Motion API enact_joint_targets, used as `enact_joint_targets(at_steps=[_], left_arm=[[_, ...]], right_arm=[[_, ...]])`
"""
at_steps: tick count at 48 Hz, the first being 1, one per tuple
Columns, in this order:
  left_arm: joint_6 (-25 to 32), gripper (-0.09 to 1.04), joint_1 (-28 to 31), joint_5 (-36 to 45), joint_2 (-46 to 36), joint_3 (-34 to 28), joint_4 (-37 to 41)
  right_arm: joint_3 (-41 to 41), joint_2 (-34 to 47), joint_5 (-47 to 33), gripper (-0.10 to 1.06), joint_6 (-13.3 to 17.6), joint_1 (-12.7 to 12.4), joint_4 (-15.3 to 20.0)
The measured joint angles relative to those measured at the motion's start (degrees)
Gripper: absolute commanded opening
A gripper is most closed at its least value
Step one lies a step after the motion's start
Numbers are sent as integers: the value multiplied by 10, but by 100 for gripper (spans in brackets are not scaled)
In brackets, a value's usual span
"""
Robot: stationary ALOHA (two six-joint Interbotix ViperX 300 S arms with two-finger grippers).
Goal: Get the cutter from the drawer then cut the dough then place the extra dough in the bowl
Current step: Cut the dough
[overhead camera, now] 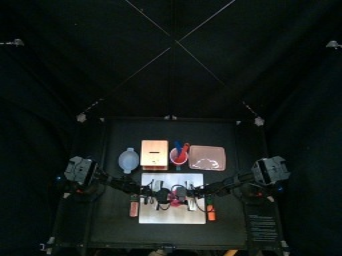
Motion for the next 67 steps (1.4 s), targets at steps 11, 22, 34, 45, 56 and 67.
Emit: enact_joint_targets(at_steps=[11,22,34,45,56,67], left_arm=[[12,77,4,7,-18,13,2],[34,77,5,12,-27,18,1],[50,77,5,12,-33,11,3],[84,77,7,13,-49,-10,8],[103,76,9,18,-69,-4,8],[103,75,8,17,-108,39,8]], right_arm=[[-10,-8,3,78,-4,2,-5],[-11,-9,8,78,2,5,-4],[-13,-11,15,78,1,4,-4],[-13,-11,19,78,1,4,-5],[-16,-11,33,78,1,4,-5],[-31,-12,52,78,1,4,-4]])
